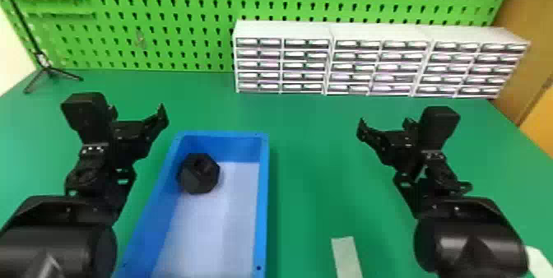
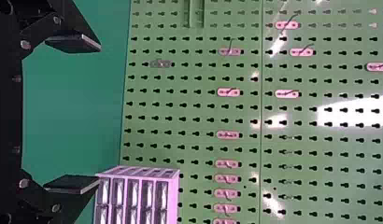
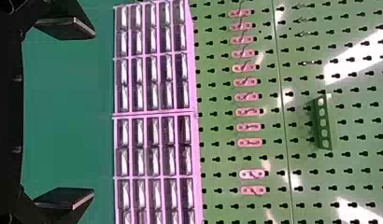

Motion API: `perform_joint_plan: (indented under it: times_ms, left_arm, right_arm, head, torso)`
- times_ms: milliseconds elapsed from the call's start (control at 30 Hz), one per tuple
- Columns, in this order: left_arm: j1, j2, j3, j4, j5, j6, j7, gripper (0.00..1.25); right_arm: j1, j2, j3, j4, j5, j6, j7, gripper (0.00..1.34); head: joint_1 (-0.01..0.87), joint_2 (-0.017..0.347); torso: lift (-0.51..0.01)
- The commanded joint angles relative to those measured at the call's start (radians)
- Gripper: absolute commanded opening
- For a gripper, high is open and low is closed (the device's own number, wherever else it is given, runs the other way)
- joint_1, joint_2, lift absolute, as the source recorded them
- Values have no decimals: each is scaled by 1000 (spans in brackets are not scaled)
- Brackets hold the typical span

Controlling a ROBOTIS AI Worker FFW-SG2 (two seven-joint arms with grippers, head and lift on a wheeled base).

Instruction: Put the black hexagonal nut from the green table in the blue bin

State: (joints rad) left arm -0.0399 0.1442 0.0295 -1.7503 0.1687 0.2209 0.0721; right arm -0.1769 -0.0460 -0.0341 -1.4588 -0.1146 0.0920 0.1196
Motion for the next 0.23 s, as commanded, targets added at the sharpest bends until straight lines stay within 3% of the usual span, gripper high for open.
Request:
perform_joint_plan:
  times_ms: [0, 200]
  left_arm:
    - [0, 0, 0, 0, 0, 0, 0, 982]
    - [-2, 0, -2, 0, 0, 0, -2, 982]
  right_arm:
    - [1, 0, -1, 0, 0, 0, 0, 1224]
    - [1, 0, 0, 0, 0, 0, 0, 1224]
  head:
    - [683, 28]
    - [683, 28]
  torso:
    - [-96]
    - [-96]
